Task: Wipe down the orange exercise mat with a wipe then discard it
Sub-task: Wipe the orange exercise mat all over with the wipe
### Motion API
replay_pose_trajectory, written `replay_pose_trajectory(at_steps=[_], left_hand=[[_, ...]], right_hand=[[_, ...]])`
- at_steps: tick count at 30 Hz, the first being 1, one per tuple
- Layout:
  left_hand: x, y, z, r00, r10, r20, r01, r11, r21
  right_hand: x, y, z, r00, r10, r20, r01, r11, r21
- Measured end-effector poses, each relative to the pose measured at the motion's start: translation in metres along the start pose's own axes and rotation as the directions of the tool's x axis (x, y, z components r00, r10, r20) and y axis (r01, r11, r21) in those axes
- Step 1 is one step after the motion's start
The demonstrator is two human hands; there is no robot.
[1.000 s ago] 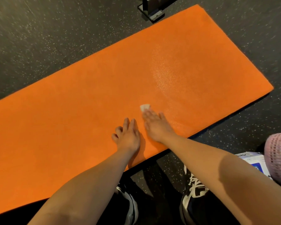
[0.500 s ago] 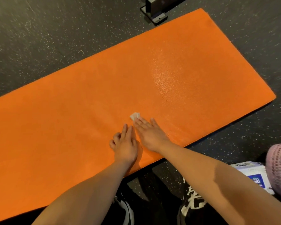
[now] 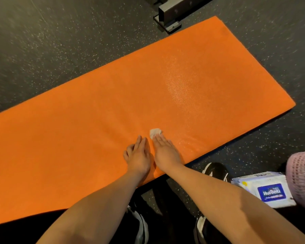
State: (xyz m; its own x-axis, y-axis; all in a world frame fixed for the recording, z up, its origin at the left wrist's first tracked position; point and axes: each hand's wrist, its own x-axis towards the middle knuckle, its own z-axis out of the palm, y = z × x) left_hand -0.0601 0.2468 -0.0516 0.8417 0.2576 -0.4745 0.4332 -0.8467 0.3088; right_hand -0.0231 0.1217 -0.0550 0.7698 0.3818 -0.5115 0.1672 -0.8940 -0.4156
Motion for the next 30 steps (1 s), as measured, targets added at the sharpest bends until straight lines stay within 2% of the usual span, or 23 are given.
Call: replay_pose_trajectory(at_steps=[3,5,7,9,11,14,17,19,24,27,30], left_hand=[[-0.006,-0.003,-0.003,1.000,0.019,0.012,-0.018,0.997,-0.072],[-0.010,-0.001,-0.007,1.000,0.018,0.017,-0.016,0.994,-0.112],[-0.012,0.006,-0.011,0.999,0.000,0.038,0.007,0.986,-0.167],[-0.014,0.013,-0.014,0.997,0.021,0.081,-0.006,0.983,-0.186],[-0.016,0.016,-0.011,0.992,0.049,0.115,-0.025,0.980,-0.196],[-0.008,0.012,0.005,0.994,0.011,0.109,0.030,0.931,-0.364],[-0.015,0.022,-0.002,0.989,0.046,0.140,0.044,0.816,-0.576],[-0.036,0.039,-0.025,0.989,0.060,0.132,0.047,0.730,-0.682],[-0.064,0.057,-0.046,0.986,0.004,0.164,0.137,0.530,-0.837],[-0.060,0.059,-0.046,0.994,-0.041,0.104,0.110,0.515,-0.850],[-0.056,0.061,-0.048,0.997,-0.023,0.070,0.071,0.527,-0.847]], right_hand=[[-0.007,-0.001,-0.011,0.996,-0.074,0.056,0.070,0.996,0.061],[-0.008,-0.002,-0.026,0.999,-0.008,0.049,-0.003,0.976,0.220],[-0.009,-0.003,-0.038,0.993,0.117,0.008,-0.110,0.908,0.405],[-0.016,-0.007,-0.044,0.977,0.211,-0.025,-0.159,0.804,0.573],[-0.026,-0.011,-0.043,0.953,0.301,-0.028,-0.185,0.653,0.735],[-0.043,-0.016,-0.041,0.921,0.389,-0.018,-0.158,0.415,0.896],[-0.057,-0.018,-0.048,0.901,0.433,-0.004,-0.138,0.295,0.946],[-0.064,-0.016,-0.055,0.886,0.463,-0.022,-0.119,0.274,0.954],[-0.072,-0.010,-0.059,0.851,0.516,-0.097,-0.119,0.368,0.922],[-0.076,-0.009,-0.058,0.862,0.507,-0.030,-0.172,0.347,0.922],[-0.078,-0.009,-0.057,0.891,0.448,0.071,-0.229,0.309,0.923]])
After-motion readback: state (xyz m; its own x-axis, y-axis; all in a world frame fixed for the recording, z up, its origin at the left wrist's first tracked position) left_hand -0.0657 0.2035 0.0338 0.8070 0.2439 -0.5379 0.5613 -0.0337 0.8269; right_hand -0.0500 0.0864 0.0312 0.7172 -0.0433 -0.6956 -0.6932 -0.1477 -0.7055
